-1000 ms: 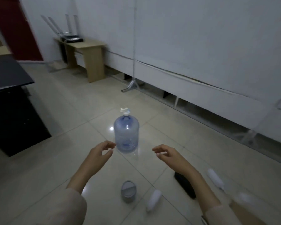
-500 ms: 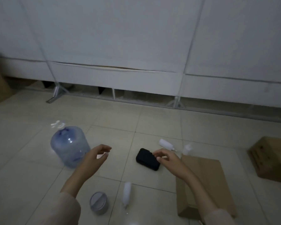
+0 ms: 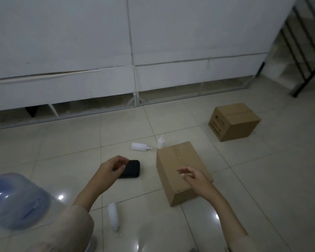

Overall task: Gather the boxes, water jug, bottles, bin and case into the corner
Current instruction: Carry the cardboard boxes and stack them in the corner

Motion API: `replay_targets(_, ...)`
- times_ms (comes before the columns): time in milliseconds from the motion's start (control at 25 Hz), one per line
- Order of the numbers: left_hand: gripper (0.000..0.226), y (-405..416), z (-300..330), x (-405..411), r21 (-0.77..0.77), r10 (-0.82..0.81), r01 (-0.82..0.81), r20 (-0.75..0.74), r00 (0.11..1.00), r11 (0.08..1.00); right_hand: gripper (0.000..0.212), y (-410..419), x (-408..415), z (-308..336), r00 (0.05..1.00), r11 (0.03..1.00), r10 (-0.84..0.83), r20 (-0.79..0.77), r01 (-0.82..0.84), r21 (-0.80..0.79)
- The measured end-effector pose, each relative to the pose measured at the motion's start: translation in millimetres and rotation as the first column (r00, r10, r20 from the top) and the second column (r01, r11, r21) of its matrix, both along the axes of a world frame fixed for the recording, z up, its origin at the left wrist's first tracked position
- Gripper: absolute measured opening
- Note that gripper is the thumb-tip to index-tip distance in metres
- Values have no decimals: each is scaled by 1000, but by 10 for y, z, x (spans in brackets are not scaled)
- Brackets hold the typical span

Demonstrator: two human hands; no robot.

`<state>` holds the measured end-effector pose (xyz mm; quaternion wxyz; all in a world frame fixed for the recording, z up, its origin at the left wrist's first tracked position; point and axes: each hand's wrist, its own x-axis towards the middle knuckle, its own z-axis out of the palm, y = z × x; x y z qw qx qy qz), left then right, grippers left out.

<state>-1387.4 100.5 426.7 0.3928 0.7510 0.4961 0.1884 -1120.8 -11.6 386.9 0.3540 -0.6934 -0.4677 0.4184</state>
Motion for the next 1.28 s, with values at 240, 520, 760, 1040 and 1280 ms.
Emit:
replay_targets(240,19,-84,-45,824,-8,-71,71,40,997,997,18,-362,768,53,993,993,-115,19,115,37)
replay_targets(520,25,-279,-248,1889,-30,-29,34,133,991,999,19,-514,1909,169,993,998,-59,98,60,-3)
replay_targets(760,31,-169,-307,2434,-35,84,-79,174,981,996,22,-171,2591,191,980,992,107,165,-95,-79)
replay_targets(1040,29,504,-472,2883,-64,262,-256,140,955,965,23,930,2987,142,929,939,342,141,-330,-100)
replay_targets(1280,19,1107,-480,3212,-113,427,-415,129,895,903,20,2025,3452,205,866,885,465,184,-455,-95)
